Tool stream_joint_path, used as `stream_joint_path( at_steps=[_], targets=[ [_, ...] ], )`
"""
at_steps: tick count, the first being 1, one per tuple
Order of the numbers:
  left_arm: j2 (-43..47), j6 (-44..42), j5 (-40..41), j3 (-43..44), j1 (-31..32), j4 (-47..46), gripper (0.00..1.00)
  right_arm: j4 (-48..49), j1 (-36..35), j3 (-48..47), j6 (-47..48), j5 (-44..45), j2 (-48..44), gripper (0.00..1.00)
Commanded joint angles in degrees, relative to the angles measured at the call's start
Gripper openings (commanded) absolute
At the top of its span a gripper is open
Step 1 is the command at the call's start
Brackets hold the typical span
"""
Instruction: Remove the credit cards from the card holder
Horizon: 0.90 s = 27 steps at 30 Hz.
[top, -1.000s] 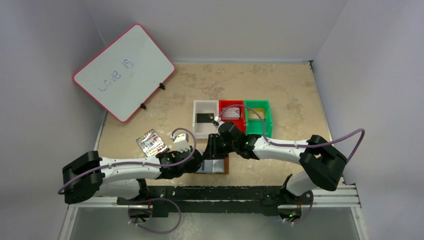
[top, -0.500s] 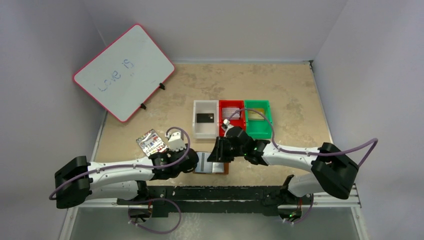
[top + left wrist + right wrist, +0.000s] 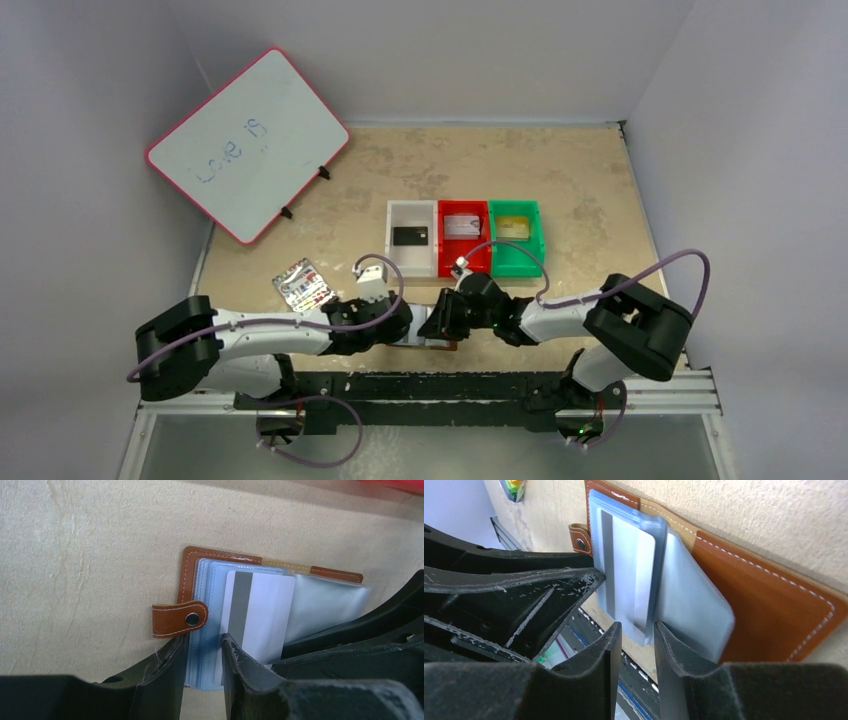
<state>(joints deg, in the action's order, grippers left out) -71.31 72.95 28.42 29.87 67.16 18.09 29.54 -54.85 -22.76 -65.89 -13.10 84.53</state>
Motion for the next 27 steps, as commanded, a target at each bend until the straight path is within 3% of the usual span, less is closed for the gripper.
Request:
stream_joint_path(
  at_steps=[1,7,15,21,27],
  targets=[
    [-2.0,-2.0,-0.89,3.18,0.08,-0.36,0.3,6.22,-0.04,-0.64,-1.77,-0.58,2.37,0.32],
    [-3.33,-2.65,-1.48,2.72,0.07,-0.77,0.24,11.42,0.42,0.57,-3.98,-0.52,4.43,0.26],
    [-4.56,-1.67,-1.38,1.9,0.17,-0.36,0.21,20.24,0.97,4.13,-6.99,-1.84,5.48,0.0],
    [-5.71,-0.32,0.08,1.68,0.17,1.26,0.2,22.77,1.59,6.78,-8.15,-2.38,4.93,0.0],
    [-8.22,-0.17,0.93,2.68,0.17,2.27,0.19,18.28,1.81,8.0,-7.73,-1.74,2.63,0.0]
  ],
)
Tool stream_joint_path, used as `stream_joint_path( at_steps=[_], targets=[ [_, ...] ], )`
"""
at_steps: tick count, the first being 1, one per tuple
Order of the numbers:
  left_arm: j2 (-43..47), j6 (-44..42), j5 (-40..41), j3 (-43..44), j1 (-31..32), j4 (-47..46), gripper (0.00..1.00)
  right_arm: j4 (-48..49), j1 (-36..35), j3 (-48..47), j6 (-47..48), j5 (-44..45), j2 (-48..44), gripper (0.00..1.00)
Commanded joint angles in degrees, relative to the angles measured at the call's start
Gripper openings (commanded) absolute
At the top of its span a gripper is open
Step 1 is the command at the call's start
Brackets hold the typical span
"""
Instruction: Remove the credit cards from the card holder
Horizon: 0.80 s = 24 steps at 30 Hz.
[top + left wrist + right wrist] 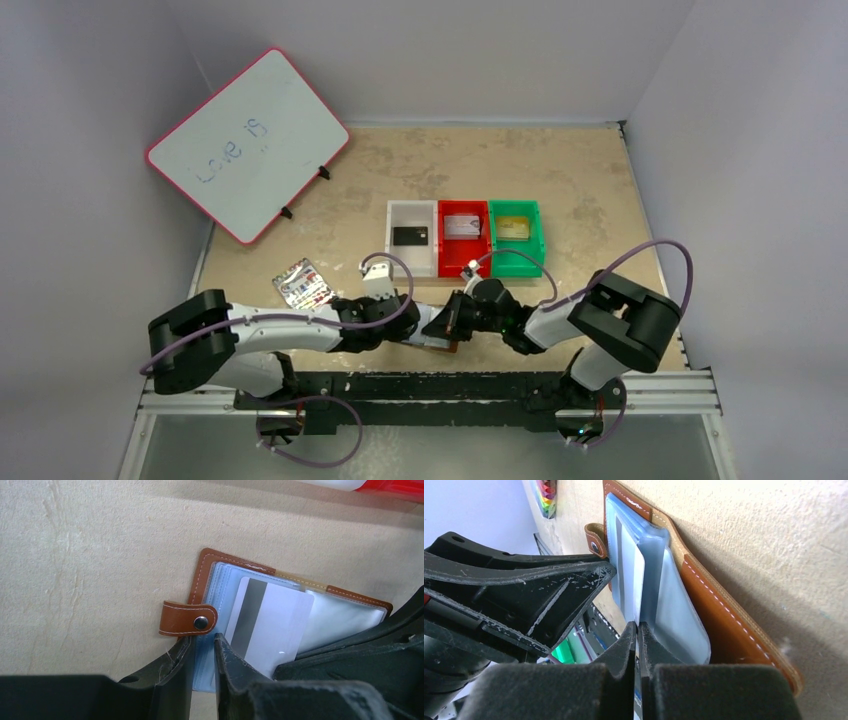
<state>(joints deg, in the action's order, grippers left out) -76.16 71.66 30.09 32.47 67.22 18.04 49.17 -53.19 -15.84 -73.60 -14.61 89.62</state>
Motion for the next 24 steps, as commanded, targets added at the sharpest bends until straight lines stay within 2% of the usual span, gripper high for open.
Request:
stream_joint_path(
  at_steps=[1,19,24],
  targets=[
    [-3.76,1.12,-0.65,0.33,0.1,2.46,0.19,-2.12,0.26,1.38,0.14,-0.05,-3.13,0.0],
    [-3.68,0.86,-0.03,0.88,0.1,2.44,0.18,-15.39,1.48,2.22,2.68,2.93,-13.42,0.04],
    [-3.14,0.85,0.15,0.93,0.1,2.5,0.18,-15.33,2.12,1.82,2.55,2.83,-13.52,0.13]
  ],
)
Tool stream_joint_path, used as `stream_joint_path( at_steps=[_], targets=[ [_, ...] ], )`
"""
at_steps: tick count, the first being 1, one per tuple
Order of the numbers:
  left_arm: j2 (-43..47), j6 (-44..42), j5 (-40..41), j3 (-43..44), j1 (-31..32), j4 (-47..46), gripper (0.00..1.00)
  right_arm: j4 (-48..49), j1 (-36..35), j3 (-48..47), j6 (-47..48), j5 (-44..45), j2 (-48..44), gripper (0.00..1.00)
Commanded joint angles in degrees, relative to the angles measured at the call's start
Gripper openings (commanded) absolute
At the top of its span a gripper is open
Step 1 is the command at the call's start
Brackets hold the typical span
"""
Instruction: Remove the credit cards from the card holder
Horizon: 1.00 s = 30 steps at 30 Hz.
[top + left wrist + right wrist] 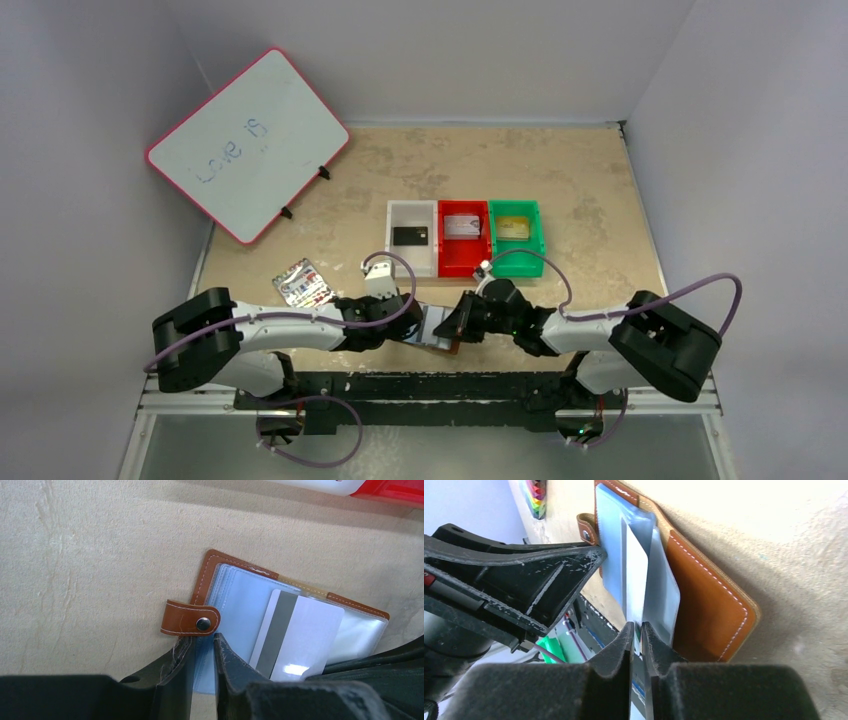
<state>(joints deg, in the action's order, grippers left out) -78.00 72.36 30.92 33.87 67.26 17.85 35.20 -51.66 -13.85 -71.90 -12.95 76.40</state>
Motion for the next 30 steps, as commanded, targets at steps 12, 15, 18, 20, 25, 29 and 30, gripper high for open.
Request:
stream_joint_path(
  at_steps=[12,15,18,20,25,29,30],
  targets=[
    [1.76,-0.37,-0.56,-0.63,0.15,3.07,0.19,7.04,1.53,-1.6,-1.52,1.66,5.31,0.33],
    [1.86,-0.35,-0.59,-0.73,0.15,3.01,0.19,7.49,1.48,-2.22,-1.41,1.44,6.65,0.27],
    [1.95,-0.2,-0.56,-0.8,0.15,3.12,0.19,7.05,1.5,-1.36,-2.29,3.55,6.2,0.18],
    [2.53,0.38,-0.02,-0.9,0.19,3.95,0.19,6.19,1.48,-0.96,-2.8,5.32,5.19,0.08],
    [8.27,0.83,2.37,-1.47,0.58,4.75,0.22,6.98,1.58,-0.69,-1.91,4.75,4.29,0.0],
    [12.49,-0.41,3.27,-0.63,0.5,4.37,0.27,3.81,1.64,-2.75,0.43,5.43,5.14,0.0],
    [13.0,-1.28,3.27,-0.19,0.51,4.27,0.28,3.62,1.59,-2.96,0.67,5.9,5.16,0.0]
  ],
)
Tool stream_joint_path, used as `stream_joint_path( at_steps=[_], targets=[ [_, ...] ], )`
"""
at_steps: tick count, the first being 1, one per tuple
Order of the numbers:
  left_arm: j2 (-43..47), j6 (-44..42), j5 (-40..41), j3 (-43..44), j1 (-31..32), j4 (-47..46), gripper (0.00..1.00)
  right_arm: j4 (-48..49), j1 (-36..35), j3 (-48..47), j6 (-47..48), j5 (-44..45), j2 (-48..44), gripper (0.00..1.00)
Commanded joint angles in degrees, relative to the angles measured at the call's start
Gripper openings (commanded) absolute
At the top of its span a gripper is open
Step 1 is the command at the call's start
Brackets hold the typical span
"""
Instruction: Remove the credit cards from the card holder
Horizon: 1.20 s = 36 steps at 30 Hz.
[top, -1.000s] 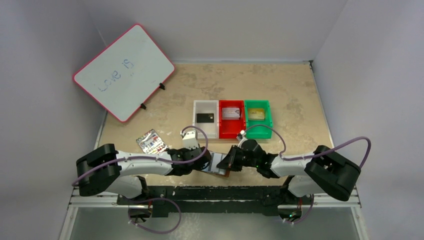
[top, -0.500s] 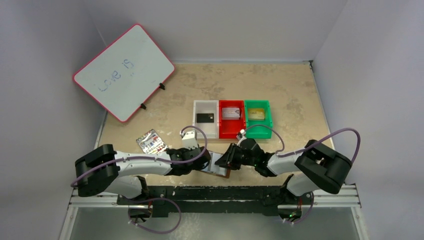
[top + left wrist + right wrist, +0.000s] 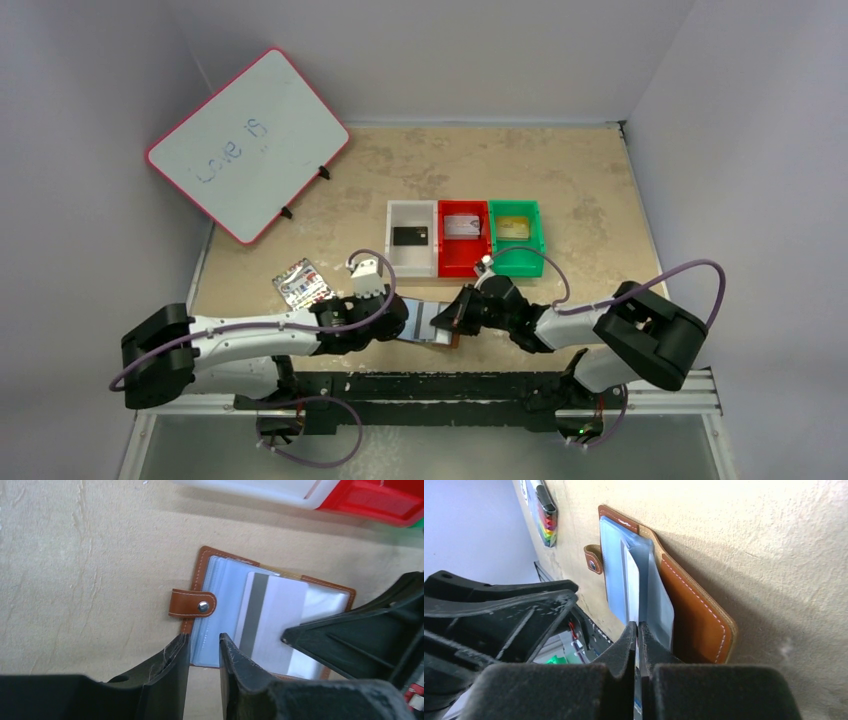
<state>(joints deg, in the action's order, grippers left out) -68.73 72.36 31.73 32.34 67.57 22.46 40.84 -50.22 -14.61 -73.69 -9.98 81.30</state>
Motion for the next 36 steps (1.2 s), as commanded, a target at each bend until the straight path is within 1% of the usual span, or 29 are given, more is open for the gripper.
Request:
stream_joint_path(
  at_steps=[1,7,14,18,23,26,31,34,36],
  targets=[
    [4.0,-2.03,2.23,2.01,0.22,-0.59,0.28,-2.14,0.12,-2.19,2.44,3.03,0.34,0.0],
    [1.89,-5.96,-3.04,3.68,0.19,-6.74,0.28,-2.39,0.15,-1.76,2.45,1.16,1.02,0.0],
    [-3.17,-4.63,-6.07,2.55,-0.48,-11.5,0.28,-1.34,0.19,-2.0,2.71,0.6,1.93,0.0],
    [-5.08,-3.28,-9.57,-0.37,-1.68,-17.25,0.27,-1.44,0.13,-1.88,2.83,0.18,2.19,0.0],
    [-9.51,0.56,-10.83,-0.83,-2.09,-16.24,0.22,-1.87,0.19,-1.68,2.44,0.81,1.34,0.0],
    [-9.38,2.02,-8.92,-1.65,-2.09,-13.83,0.21,-3.35,0.2,-1.82,2.34,0.92,0.53,0.0],
    [-8.13,2.63,-8.41,-3.58,-2.1,-14.62,0.2,-2.92,0.12,-1.75,1.91,-0.8,0.22,0.0],
    [-8.55,2.37,-8.65,-3.44,-2.1,-14.33,0.19,-0.59,0.21,-1.45,0.74,-0.88,0.42,0.04],
    [-8.57,2.31,-8.76,-3.37,-2.06,-14.29,0.19,1.31,0.2,-1.5,-0.06,-0.39,0.88,0.09]
  ],
)
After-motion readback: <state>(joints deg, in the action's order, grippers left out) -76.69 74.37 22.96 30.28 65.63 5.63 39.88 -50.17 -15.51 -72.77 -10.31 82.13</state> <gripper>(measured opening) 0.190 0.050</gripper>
